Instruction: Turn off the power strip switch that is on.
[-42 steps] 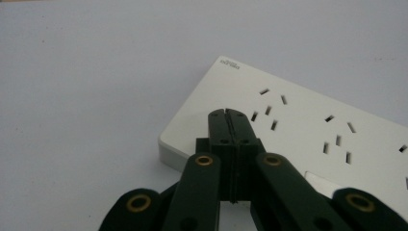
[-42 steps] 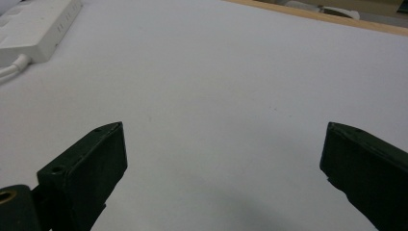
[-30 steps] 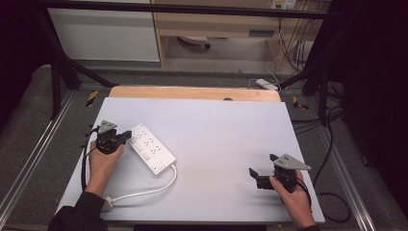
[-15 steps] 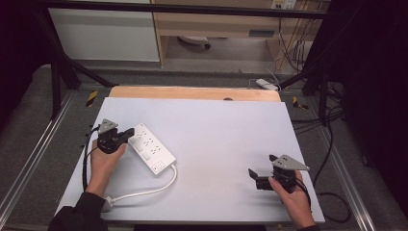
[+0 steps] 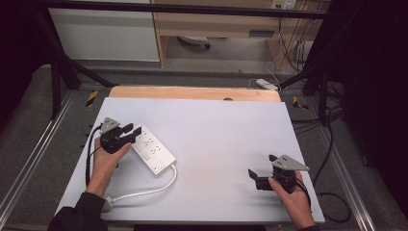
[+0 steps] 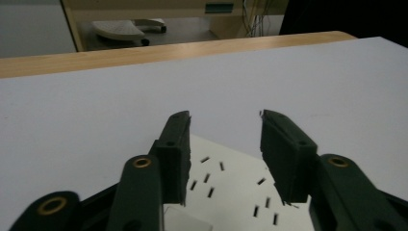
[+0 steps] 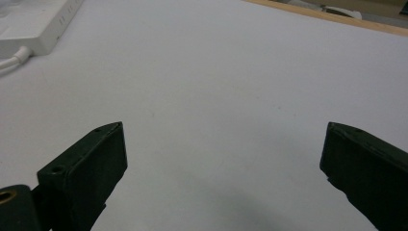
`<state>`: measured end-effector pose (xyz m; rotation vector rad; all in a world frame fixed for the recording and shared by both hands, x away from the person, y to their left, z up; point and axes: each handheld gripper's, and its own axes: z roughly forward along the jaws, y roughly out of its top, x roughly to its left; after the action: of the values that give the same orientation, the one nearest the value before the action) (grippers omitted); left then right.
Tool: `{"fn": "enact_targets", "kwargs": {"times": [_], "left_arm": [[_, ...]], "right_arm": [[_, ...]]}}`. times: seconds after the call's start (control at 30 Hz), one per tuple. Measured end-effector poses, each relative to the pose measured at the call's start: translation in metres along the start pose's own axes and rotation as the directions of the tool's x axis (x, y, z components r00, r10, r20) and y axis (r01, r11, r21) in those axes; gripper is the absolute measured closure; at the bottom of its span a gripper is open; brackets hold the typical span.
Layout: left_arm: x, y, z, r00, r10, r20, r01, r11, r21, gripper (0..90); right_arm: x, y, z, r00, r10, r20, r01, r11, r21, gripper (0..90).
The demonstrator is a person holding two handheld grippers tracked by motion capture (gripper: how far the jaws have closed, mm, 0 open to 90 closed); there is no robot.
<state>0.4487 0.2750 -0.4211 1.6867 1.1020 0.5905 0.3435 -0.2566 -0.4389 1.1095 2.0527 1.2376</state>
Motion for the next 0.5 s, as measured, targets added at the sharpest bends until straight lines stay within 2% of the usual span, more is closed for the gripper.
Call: {"fn": "enact_targets", "kwargs": {"times": [0.2,0.27,0.37,0.5], "left_arm": [[-0.0047,0.0025,0.0013,0.9998,-0.017,0.007,0.018,0.9997,-0.017,34.3],[-0.0055,0.0038,0.001,0.9998,-0.022,-0.003,0.022,0.9995,-0.021,24.4],[-0.0049,0.0062,0.0006,0.9985,-0.055,0.004,0.055,0.9981,-0.026,9.6],[-0.0048,0.0089,-0.0037,0.9976,-0.07,0.003,0.07,0.9969,-0.037,6.2]], "right_arm": [[0.0002,0.0001,0.0001,1.0,0.0,-0.002,0.0,1.0,0.0,3.1],[0.0003,0.0,0.0002,1.0,-0.003,-0.001,0.003,1.0,0.001,3.0],[0.0004,0.0,-0.0002,1.0,-0.004,-0.002,0.004,1.0,0.0,3.0],[-0.0001,0.0001,-0.0001,1.0,-0.001,-0.001,0.001,1.0,0.0,2.9]]}}
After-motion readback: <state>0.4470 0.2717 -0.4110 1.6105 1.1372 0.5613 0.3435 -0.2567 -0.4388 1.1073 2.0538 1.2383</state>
